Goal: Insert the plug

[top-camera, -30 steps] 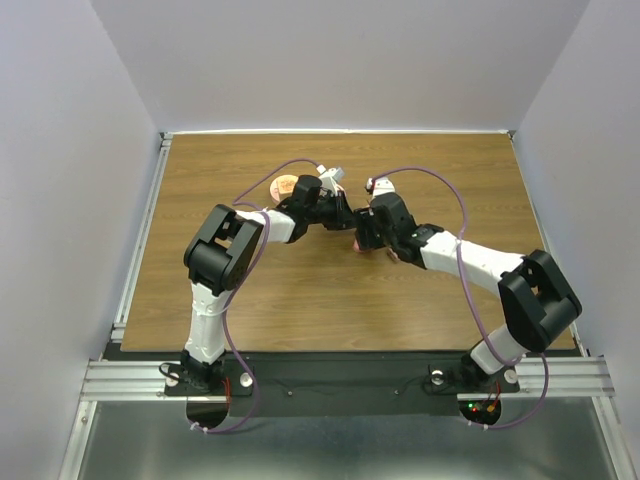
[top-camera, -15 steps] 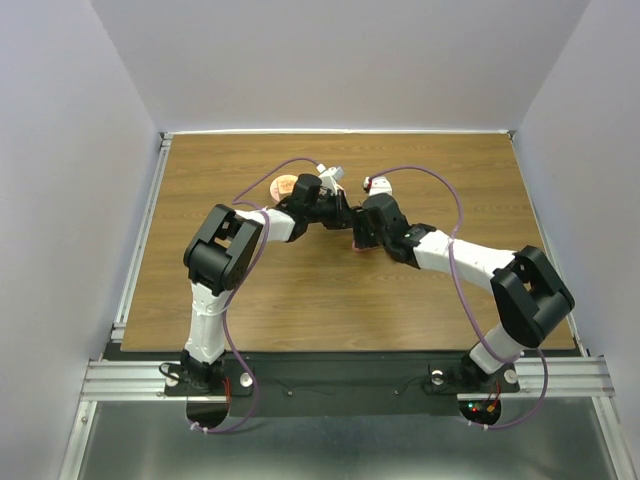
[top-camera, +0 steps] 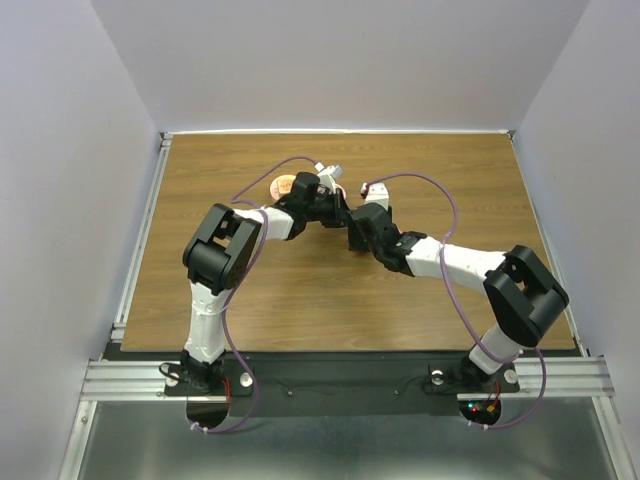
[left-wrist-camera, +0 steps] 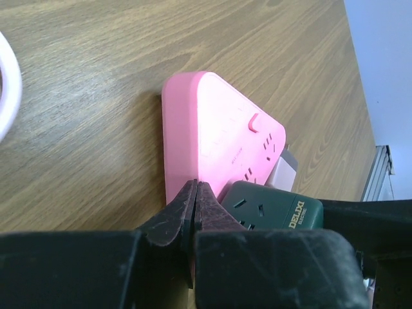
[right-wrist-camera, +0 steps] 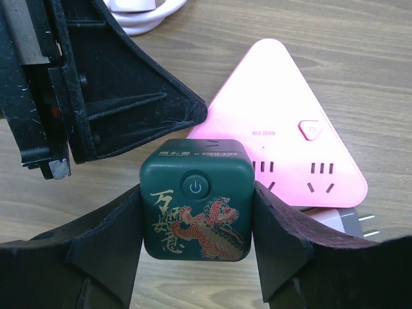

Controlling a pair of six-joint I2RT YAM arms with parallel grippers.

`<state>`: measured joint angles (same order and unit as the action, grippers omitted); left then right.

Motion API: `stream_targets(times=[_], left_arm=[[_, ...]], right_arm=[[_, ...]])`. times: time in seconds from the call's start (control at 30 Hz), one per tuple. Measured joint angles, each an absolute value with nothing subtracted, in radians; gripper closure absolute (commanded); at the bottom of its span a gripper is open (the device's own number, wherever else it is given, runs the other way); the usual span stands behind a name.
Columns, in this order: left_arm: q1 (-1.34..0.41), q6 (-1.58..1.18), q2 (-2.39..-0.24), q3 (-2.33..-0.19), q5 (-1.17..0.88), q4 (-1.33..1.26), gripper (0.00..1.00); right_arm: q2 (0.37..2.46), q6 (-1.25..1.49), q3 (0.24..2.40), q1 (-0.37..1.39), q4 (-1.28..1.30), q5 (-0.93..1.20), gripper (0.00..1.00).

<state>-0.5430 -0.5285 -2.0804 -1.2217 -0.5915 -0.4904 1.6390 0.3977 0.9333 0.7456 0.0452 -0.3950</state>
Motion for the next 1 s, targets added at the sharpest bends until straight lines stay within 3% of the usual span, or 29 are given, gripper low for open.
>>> stream_targets(times=[0.77,0.83,1.0], left_arm=[[-0.522,-0.513,-2.081,-1.226,-0.585,-0.488,0.96],[-0.522,-0.513,-2.081,-1.226,-0.586,-0.488,0.96],[-0.519,-0.508,-2.081,-1.226,-0.59,-0.487,0.96]], right_arm=[[1.739,0.468,1.009,0.795,0.027,-0.511,1.0],[1.735,0.468,1.019,0.795,0.046,-0.505,0.9],[1.732,0.471,1.09,0.791,0.142,-0.493,0.47]])
